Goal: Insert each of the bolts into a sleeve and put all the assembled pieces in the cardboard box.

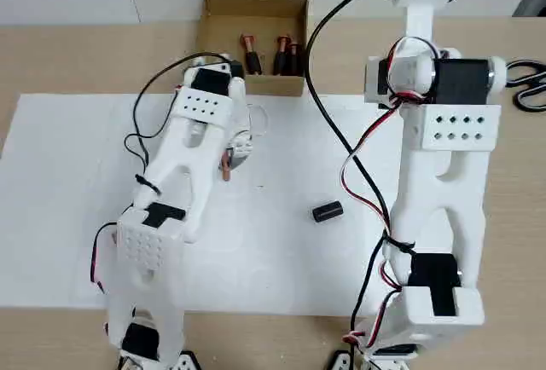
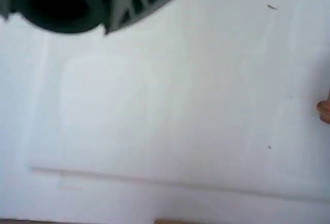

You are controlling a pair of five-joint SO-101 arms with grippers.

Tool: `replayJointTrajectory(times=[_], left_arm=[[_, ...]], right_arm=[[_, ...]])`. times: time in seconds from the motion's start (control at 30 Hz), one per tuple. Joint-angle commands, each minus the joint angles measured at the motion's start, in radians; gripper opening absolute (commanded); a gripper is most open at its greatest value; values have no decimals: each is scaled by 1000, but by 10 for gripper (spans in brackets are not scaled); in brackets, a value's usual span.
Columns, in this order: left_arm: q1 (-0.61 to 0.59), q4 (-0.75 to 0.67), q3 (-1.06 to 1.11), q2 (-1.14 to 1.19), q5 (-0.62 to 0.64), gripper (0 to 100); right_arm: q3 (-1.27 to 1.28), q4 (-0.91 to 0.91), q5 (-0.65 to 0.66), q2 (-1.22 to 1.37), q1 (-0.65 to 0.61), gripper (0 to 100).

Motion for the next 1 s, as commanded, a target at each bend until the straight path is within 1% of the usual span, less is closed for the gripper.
replayJointTrajectory(times=[0.0, 0.1, 0.2, 0.27, 0.33, 0.53, 0.8, 0.97], left_arm=[[-28, 20, 15, -14, -213, 21], [-48, 18, 41, -12, -219, 27], [-66, 5, 41, -14, -219, 93], [-71, -11, 41, -14, -244, 126], [-72, -34, 42, -14, -264, 128], [-74, -94, 47, -12, -267, 127], [-86, -133, 47, -11, -261, 127], [-94, -147, 25, 60, -261, 126]], right_arm=[[-2, 4, 11, -56, 1, 4], [-2, 4, 9, -56, 1, 4], [-2, 4, 9, -56, 1, 4], [-2, 4, 9, -56, 1, 4], [-2, 4, 9, -56, 1, 4], [-2, 4, 9, -56, 1, 4], [-2, 4, 8, -56, 1, 4], [-2, 4, 8, -56, -4, 4]])
